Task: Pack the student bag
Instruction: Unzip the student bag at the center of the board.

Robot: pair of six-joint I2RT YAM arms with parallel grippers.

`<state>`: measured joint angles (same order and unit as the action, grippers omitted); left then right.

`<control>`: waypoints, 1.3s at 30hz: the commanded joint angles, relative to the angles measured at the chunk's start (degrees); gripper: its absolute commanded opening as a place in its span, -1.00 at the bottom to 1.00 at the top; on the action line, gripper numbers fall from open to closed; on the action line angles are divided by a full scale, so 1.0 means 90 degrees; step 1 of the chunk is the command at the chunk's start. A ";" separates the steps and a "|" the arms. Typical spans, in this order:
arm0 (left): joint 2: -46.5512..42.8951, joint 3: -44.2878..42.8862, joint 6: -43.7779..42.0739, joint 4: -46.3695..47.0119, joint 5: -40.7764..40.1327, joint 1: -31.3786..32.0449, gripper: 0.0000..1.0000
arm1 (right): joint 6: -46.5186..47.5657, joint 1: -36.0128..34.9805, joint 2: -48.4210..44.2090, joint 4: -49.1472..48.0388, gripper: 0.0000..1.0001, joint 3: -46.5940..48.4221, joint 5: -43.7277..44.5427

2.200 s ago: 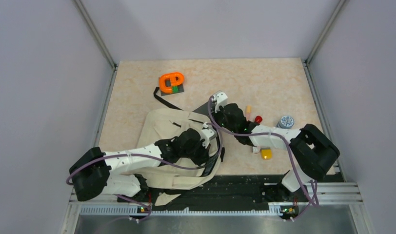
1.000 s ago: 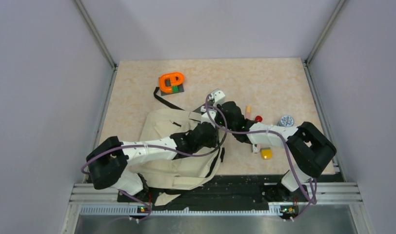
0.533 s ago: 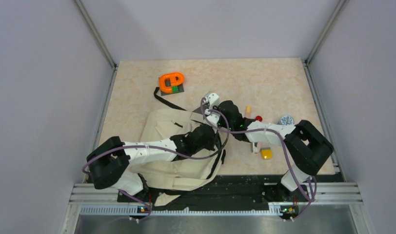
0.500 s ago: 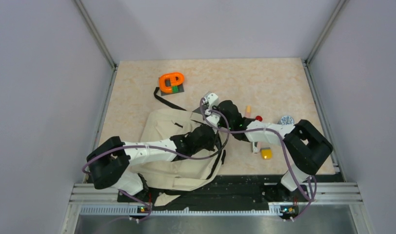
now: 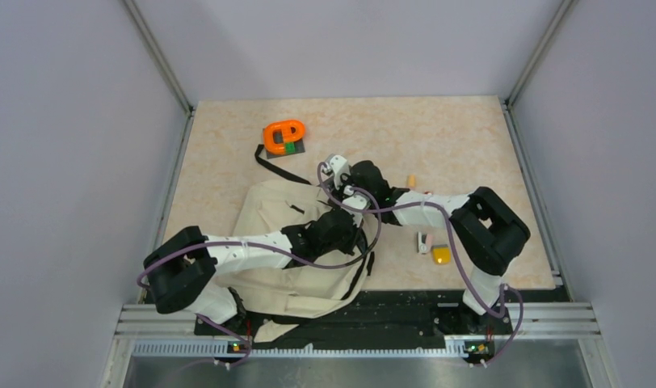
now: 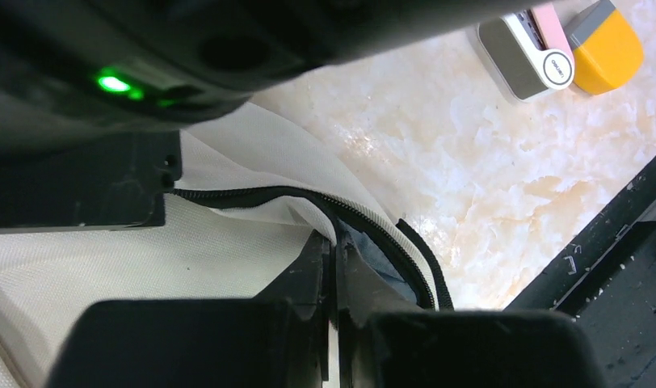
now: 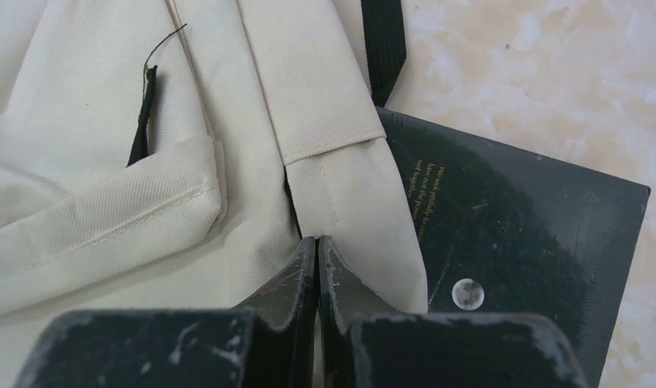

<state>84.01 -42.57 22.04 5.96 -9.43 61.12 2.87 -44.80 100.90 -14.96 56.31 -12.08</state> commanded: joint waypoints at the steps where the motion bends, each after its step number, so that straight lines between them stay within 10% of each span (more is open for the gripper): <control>1: 0.0122 -0.0241 -0.0080 0.0525 0.1522 0.0304 -1.00 | 0.0309 -0.0208 0.0258 -0.0706 -1.00 0.0611 -0.0129; 33: -0.0485 0.0020 0.0332 0.0592 0.0607 0.0347 -1.00 | -0.0202 -0.0132 0.0088 -0.1423 -1.00 0.1041 0.0560; 36: -0.0910 0.0250 0.0365 0.0546 0.0433 0.0347 -0.50 | -0.0467 0.0022 -0.0396 -0.1071 -1.00 0.0862 0.0802; 39: -0.1375 0.0271 0.0517 0.0150 0.0131 0.0350 0.25 | -0.0730 0.0153 -0.0901 -0.0636 -0.52 0.0650 0.1102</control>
<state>78.19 -40.32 27.70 8.03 -8.12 62.72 -0.16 -44.73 101.06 -22.92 62.63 -6.50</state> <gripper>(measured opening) 0.478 0.112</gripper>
